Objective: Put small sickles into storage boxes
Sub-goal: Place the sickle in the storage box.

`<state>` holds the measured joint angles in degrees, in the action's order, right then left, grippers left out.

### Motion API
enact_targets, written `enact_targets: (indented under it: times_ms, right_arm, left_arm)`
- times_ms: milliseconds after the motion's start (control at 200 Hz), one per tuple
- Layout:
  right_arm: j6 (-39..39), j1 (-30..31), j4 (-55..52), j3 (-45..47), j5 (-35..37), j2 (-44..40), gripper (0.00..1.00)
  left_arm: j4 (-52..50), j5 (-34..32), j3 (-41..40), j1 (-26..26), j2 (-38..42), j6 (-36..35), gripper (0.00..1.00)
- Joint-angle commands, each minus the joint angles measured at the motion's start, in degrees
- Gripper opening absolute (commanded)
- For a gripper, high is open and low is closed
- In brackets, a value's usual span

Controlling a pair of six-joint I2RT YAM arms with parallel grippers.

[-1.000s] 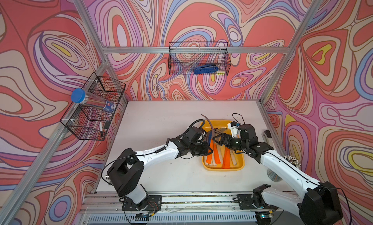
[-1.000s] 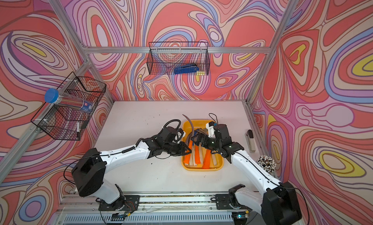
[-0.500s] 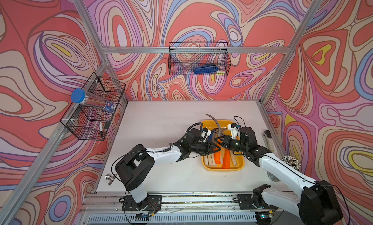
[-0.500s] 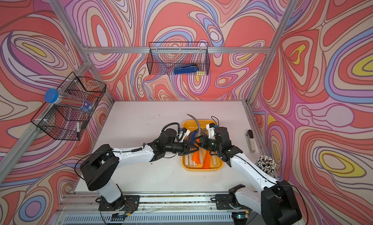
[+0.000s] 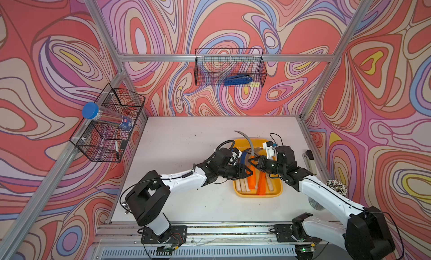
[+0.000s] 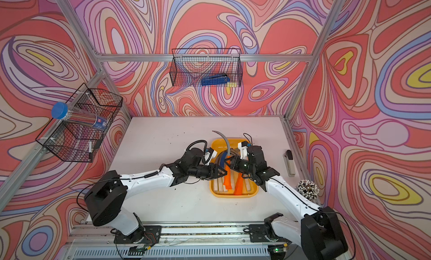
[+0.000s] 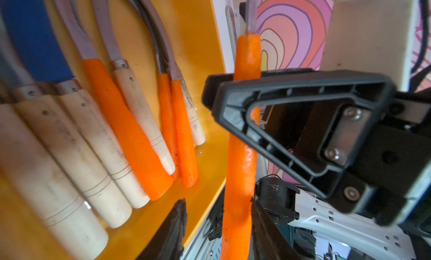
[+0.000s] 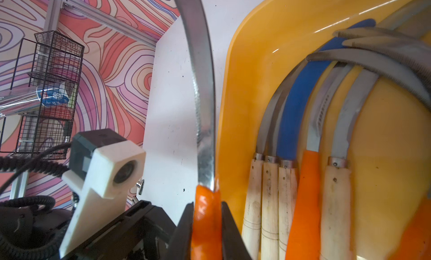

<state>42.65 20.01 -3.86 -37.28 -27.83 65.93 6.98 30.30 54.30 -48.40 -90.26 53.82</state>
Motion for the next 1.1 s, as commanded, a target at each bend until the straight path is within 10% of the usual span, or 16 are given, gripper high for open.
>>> enact_targets:
  times_ms: [0, 371, 1097]
  right_arm:
    - [-3.1, 0.0, -2.7, -3.3, 1.8, 1.5, 0.0]
    - [-10.3, -0.3, -10.6, -6.3, 5.9, 6.6, 0.0]
    - [-16.7, -5.1, -14.3, -5.1, 14.0, 18.6, 0.01]
  left_arm:
    - [-15.7, -8.2, 2.3, -0.1, 4.8, -7.6, 0.61]
    - [-35.9, -23.3, 0.0, 2.9, 17.0, -15.9, 0.93]
    - [-40.9, -24.8, -8.3, 12.2, 30.0, -19.4, 0.98]
